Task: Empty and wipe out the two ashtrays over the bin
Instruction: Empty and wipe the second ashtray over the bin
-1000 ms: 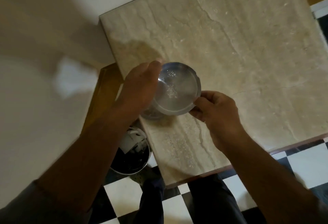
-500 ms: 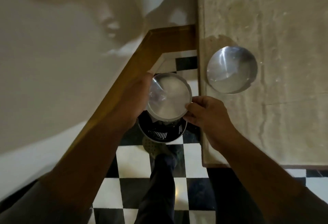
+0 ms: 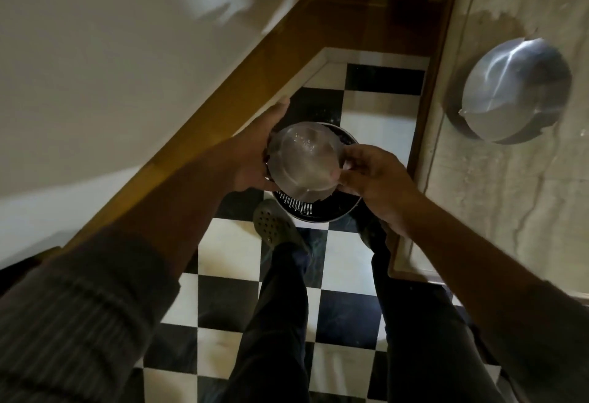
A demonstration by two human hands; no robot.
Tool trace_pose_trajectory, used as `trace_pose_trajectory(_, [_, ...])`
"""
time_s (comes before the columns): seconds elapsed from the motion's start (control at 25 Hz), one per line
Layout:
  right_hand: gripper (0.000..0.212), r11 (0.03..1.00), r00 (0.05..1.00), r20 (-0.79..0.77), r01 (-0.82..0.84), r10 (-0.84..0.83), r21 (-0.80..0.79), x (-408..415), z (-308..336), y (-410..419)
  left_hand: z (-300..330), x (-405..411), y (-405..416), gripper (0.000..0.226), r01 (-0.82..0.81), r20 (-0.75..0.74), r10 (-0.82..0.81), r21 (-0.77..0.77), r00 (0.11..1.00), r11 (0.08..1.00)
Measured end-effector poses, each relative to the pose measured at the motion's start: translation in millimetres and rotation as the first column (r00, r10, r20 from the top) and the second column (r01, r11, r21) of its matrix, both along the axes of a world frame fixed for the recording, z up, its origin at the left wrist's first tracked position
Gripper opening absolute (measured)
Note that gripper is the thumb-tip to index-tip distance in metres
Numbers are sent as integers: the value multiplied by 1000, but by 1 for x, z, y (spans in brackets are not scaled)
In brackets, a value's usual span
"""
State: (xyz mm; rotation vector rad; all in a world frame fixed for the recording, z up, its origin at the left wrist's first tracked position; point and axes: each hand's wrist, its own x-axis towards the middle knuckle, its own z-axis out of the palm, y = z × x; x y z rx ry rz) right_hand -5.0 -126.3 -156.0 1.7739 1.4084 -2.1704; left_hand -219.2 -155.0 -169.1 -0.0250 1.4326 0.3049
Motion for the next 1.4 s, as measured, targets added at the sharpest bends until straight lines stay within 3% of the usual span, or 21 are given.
trace_pose_trajectory(0.08, [19,919,957,90,-291,277,266,0,3,6,-3,-13,5,113,140,169,-142,25,975,990])
trace_pose_trajectory(0.2, [45,682,845,109,-492,523,541,5,7,14,-8,-30,18,109,362,261,-376,102,889,927])
trace_pose_trajectory(0.36, [52,237,655,323,-618,684,750,13,-8,25,-9,-21,36,105,600,177,-631,201,755,774])
trace_pose_trajectory(0.48, [45,88,615,381,-594,690,800,13,-21,20,-10,-2,37,106,737,-13,-756,234,654,634])
trace_pose_trajectory(0.6, [54,99,617,438,-643,653,759,20,-33,9,-22,9,23,128,837,-323,-773,255,546,485])
trace_pose_trajectory(0.68, [76,180,639,444,-675,628,715,29,-33,3,-32,17,5,135,898,-586,-681,256,438,358])
trace_pose_trajectory(0.76, [93,237,699,429,-641,572,730,36,-22,1,-42,24,-16,135,911,-741,-533,296,409,287])
trace_pose_trajectory(0.84, [103,239,804,353,-506,479,828,36,1,7,-51,31,-32,134,910,-803,-433,326,410,259])
trace_pose_trajectory(0.92, [108,171,880,281,-366,382,915,29,23,9,-62,37,-43,135,911,-829,-388,323,402,254])
trace_pose_trajectory(1.0, [110,90,873,318,-374,369,923,24,22,-2,-68,45,-49,133,893,-823,-362,351,438,281])
trace_pose_trajectory(1.04, [115,45,791,425,-492,440,869,22,11,-11,-70,48,-50,129,880,-820,-339,372,461,296])
trace_pose_trajectory(1.12, [125,-90,444,629,-769,639,633,21,-21,-31,-70,51,-53,122,865,-832,-276,397,481,308])
trace_pose_trajectory(1.16, [127,-133,307,646,-831,699,539,22,-34,-37,-69,52,-55,123,870,-849,-252,385,465,308])
trace_pose_trajectory(1.2, [127,-154,231,645,-862,729,483,21,-44,-37,-67,52,-59,126,881,-867,-238,362,438,306])
trace_pose_trajectory(1.24, [126,-153,226,645,-866,730,477,18,-47,-33,-67,49,-63,128,888,-879,-227,344,419,305])
trace_pose_trajectory(1.28, [125,-127,288,647,-847,706,516,17,-46,-29,-67,45,-66,128,891,-884,-222,340,412,300])
trace_pose_trajectory(1.4, [122,-7,601,540,-665,590,747,19,-22,-20,-69,33,-70,128,889,-883,-221,340,414,305])
